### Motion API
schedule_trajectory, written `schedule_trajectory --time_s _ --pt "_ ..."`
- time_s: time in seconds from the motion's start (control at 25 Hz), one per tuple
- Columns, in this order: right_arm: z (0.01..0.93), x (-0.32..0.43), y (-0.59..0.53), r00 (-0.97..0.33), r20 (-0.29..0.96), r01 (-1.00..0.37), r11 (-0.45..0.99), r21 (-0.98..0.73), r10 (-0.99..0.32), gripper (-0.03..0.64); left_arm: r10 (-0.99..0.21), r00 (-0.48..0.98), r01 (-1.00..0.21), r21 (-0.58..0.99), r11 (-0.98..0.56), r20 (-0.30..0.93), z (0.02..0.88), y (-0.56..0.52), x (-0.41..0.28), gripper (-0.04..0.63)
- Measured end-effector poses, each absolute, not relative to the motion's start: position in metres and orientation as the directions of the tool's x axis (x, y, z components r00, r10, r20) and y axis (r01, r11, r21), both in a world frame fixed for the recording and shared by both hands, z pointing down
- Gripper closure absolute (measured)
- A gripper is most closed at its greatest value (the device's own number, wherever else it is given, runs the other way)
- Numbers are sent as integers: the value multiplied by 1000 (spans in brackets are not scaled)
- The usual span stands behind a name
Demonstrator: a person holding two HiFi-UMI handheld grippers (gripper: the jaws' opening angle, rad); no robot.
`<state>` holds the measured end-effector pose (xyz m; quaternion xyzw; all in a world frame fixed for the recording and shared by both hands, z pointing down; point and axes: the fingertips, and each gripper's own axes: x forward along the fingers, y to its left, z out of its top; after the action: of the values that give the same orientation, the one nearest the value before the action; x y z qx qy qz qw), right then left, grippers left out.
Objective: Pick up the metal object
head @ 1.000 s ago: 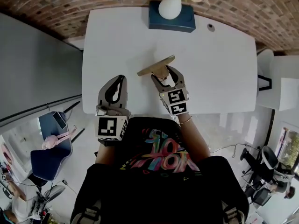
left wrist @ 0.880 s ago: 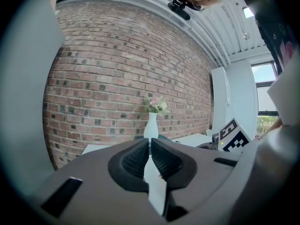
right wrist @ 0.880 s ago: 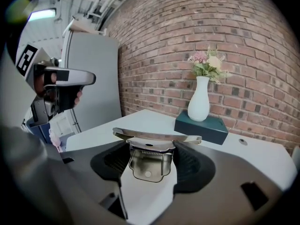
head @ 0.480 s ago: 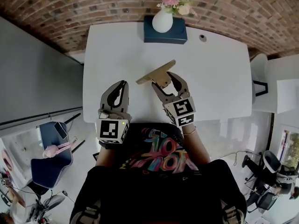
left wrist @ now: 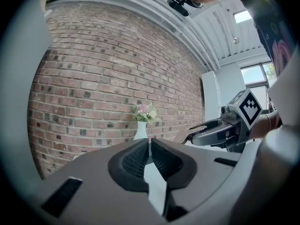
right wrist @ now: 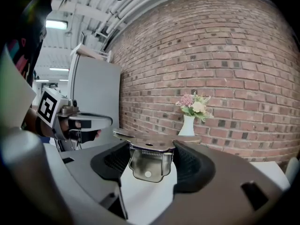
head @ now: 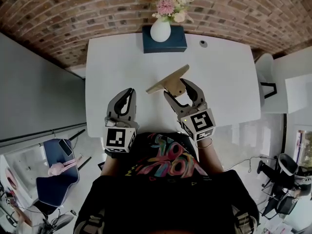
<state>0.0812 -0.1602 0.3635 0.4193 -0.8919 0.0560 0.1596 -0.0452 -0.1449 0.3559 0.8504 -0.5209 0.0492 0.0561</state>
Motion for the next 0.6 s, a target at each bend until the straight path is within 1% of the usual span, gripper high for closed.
schedule_trajectory --time_s 0.16,0.36,0.6 --pt "354 98 -151 -579 318 -787 617 24 -751 311 -875 466 -885 45 -464 135 352 -144 -40 561" --pt "343 103 -145 -563 251 -811 584 13 -787 311 -871 469 -883 50 -467 146 354 -141 -43 561" --pt "337 114 -136 -530 230 -841 540 -25 -816 311 -874 463 -886 44 -462 145 352 -138 -47 560"
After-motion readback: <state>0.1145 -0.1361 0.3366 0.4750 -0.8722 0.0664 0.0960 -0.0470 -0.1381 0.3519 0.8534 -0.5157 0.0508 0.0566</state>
